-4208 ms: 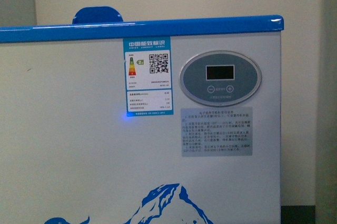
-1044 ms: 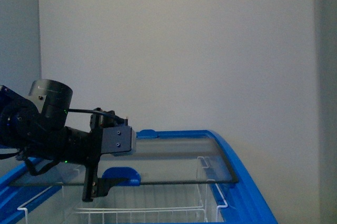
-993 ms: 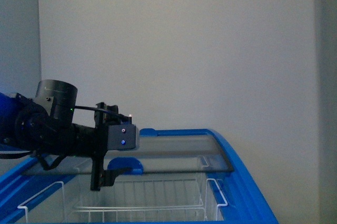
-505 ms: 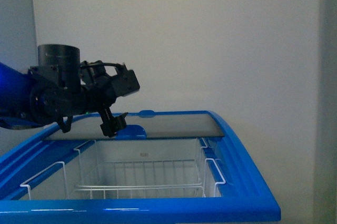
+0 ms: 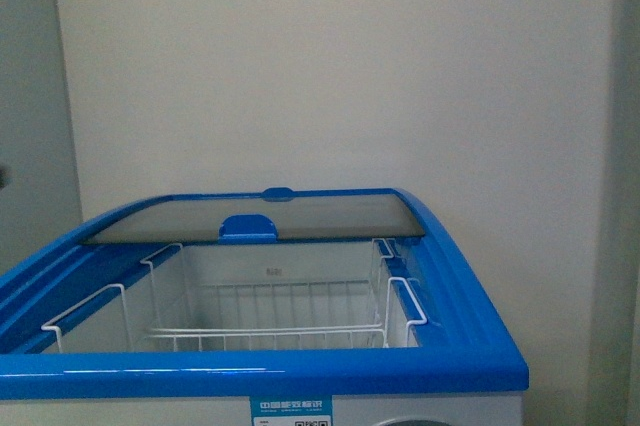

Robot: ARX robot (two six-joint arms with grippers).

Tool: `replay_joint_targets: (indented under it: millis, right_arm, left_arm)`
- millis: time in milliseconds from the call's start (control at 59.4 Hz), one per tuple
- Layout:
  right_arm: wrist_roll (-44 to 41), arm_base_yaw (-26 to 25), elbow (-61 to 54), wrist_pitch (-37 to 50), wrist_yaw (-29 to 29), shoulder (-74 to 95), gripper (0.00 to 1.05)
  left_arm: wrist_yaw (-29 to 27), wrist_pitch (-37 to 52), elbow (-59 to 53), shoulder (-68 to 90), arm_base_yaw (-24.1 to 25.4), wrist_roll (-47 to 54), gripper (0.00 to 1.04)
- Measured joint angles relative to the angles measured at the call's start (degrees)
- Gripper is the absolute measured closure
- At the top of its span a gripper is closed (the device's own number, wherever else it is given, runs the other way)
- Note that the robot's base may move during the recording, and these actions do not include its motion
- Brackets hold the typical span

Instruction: Put drink in fridge

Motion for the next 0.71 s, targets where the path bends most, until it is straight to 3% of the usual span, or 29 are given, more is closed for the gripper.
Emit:
replay_joint_targets:
  millis: [50, 84, 151, 202, 286, 337, 421, 707]
  right_arm:
    - [-2.05, -3.04, 2.43, -6.82, -6.40, 1.20, 0.65]
    - [-5.84, -6.97, 6.12, -15.23, -16.72, 2.99, 0.65]
    - [-10.84, -11.52, 10.43, -23.39, -27.30, 6.80, 0.65]
    - [-14.51, -13.20, 12.31, -25.68, -32.74, 9.79, 0.65]
    - [-27.50, -13.40, 18.97, -26.14, -44.68, 20.87, 0.66]
    - [-35.74, -12.33, 24.83, -25.64, -44.37, 28.20, 0.66]
    - [-50.14, -9.90, 37.55, -25.42, -38.84, 42.56, 0.66]
    - [-73.35, 0.00, 63.32, -30.49, -29.05, 73.07, 0.66]
  left_arm:
    - [-2.08, 0.50, -10.19, -9.60, 2.01, 0.31, 0.40]
    - [-2.45, 0.76, -13.25, -12.35, 2.49, 0.35, 0.46]
    - [-2.25, 1.18, -16.61, -15.28, 2.58, 0.39, 0.54]
    - [-2.03, 1.44, -18.34, -16.35, 2.58, 0.55, 0.61]
    - [-1.90, 1.49, -21.05, -17.90, 2.56, 0.74, 0.76]
    - [-1.97, 1.49, -22.60, -19.61, 2.58, 0.79, 0.86]
    - [-1.97, 1.49, -24.55, -22.25, 2.58, 0.68, 1.03]
    - [-1.97, 0.00, -28.13, -27.54, 2.58, 0.96, 1.02]
